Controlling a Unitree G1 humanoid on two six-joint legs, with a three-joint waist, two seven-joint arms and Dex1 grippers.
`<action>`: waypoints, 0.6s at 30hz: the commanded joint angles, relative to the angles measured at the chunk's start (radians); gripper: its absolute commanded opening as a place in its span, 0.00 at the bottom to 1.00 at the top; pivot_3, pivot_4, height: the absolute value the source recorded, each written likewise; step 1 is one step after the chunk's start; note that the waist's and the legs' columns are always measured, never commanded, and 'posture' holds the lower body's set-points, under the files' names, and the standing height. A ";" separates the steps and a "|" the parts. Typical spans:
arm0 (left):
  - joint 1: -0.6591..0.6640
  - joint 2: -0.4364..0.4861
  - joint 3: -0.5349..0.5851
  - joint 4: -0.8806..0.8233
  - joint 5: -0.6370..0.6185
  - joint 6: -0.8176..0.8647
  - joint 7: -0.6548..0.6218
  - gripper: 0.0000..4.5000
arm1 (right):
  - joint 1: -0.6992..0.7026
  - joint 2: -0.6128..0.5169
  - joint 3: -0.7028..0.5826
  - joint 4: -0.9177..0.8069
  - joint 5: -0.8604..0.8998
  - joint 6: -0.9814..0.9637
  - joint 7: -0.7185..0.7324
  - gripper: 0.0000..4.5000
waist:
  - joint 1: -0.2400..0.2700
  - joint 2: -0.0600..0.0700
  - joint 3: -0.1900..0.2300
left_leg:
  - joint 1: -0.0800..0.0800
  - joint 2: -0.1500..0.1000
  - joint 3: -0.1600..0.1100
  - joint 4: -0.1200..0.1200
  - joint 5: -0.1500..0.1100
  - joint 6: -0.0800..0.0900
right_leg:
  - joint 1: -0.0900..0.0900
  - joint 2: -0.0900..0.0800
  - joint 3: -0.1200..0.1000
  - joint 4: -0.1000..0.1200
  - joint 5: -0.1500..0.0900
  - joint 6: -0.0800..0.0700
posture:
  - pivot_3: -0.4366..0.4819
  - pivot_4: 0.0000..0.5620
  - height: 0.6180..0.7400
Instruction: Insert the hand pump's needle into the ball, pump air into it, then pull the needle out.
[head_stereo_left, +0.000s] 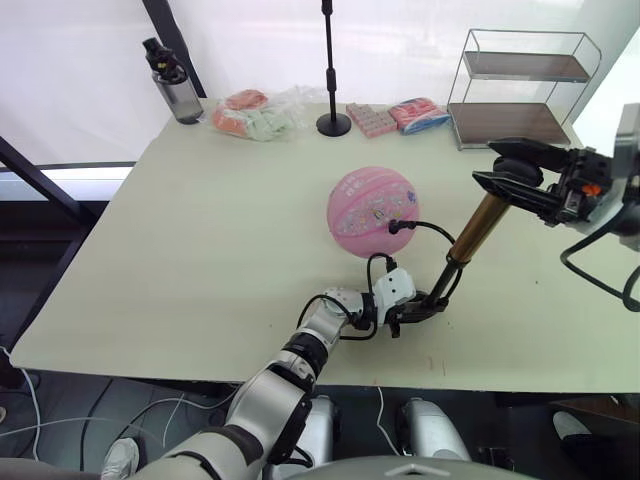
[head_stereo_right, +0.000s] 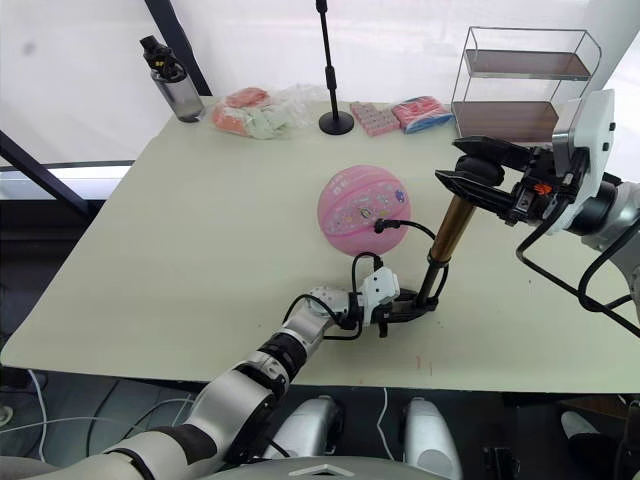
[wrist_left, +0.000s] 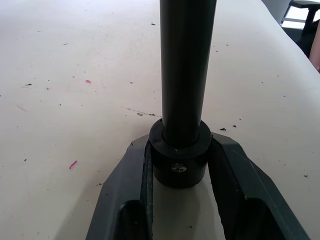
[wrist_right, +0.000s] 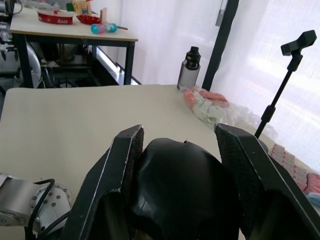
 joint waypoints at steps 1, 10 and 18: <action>0.047 0.030 -0.018 0.068 0.046 0.051 0.007 0.24 | 0.027 0.024 -0.007 -0.043 -0.029 -0.050 0.011 0.42 | 0.000 0.000 0.000 | 0.000 0.000 0.000 0.000 0.000 0.000 | 0.000 0.000 0.000 0.000 0.000 0.000 | 0.48 0.27 1.00; 0.046 0.028 -0.019 0.068 0.044 0.051 0.012 0.24 | 0.208 0.194 0.138 0.078 -0.246 -0.261 0.031 0.42 | -0.007 -0.004 -0.003 | 0.006 0.001 0.000 0.001 0.000 0.000 | 0.005 0.001 0.000 0.000 0.000 0.000 | 0.48 0.27 1.00; 0.045 0.029 -0.018 0.068 0.043 0.054 0.015 0.24 | 0.328 0.311 0.248 0.215 -0.379 -0.428 0.058 0.42 | -0.008 -0.008 -0.006 | 0.007 0.001 0.000 0.000 0.000 0.000 | 0.005 0.003 0.001 0.001 0.000 0.000 | 0.48 0.27 1.00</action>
